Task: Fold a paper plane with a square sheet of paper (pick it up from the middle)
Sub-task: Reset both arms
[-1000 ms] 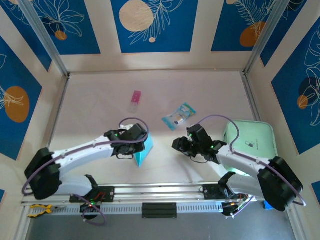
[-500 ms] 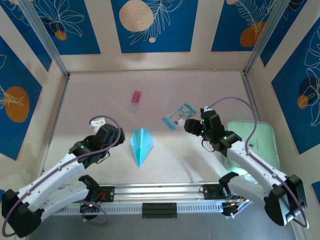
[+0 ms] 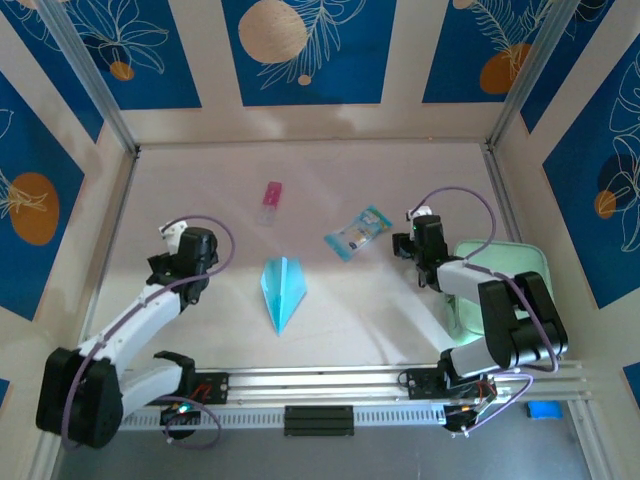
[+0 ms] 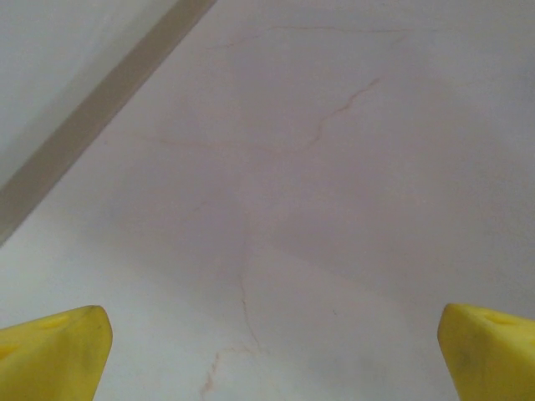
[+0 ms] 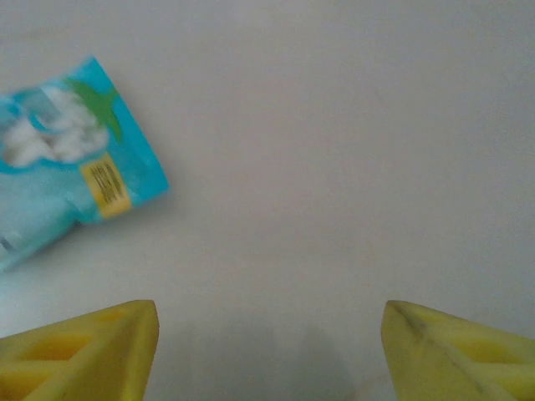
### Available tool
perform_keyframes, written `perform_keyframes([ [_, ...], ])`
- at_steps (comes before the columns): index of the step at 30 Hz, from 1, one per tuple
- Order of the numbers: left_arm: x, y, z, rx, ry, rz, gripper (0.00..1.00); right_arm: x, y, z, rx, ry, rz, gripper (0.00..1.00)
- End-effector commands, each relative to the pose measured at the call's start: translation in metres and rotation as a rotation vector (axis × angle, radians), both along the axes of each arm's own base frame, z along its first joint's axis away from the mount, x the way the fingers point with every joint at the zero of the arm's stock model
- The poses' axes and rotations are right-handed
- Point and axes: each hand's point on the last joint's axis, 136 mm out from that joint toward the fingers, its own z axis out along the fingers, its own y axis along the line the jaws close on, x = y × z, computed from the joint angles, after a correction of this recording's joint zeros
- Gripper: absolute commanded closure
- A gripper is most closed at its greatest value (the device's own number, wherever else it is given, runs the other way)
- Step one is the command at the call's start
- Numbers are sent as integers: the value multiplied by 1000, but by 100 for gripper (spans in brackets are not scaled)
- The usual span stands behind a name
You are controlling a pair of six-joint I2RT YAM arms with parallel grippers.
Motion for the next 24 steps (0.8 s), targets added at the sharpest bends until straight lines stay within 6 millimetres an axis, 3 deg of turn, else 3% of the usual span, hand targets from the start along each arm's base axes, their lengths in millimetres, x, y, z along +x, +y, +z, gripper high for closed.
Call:
perform_keyframes([
  [1,32,1,20,104,-61,-65,1,24,16,40,105,-211,160,31],
  [4,51,2,21,213,-77,-103,0,13,-2,34,266,-249,177,31],
  [6,61,0,14,255,-75,-133,0,9,0,38,295,-325,210,29],
  [8,73,-11,7,270,-105,-212,1,16,-2,28,282,-240,177,26],
  [9,77,-14,5,274,-134,-230,0,20,-9,30,292,-258,139,14],
  [11,81,-20,1,267,-196,-262,0,21,-17,27,275,-233,84,0],
  [21,88,-33,-18,120,-271,-417,0,22,-19,27,238,-238,52,1],
  [23,87,-38,-30,89,-265,-464,0,22,-19,26,236,-237,52,1],
  [24,87,-35,-25,109,-323,-453,0,22,-19,26,235,-239,51,1],
])
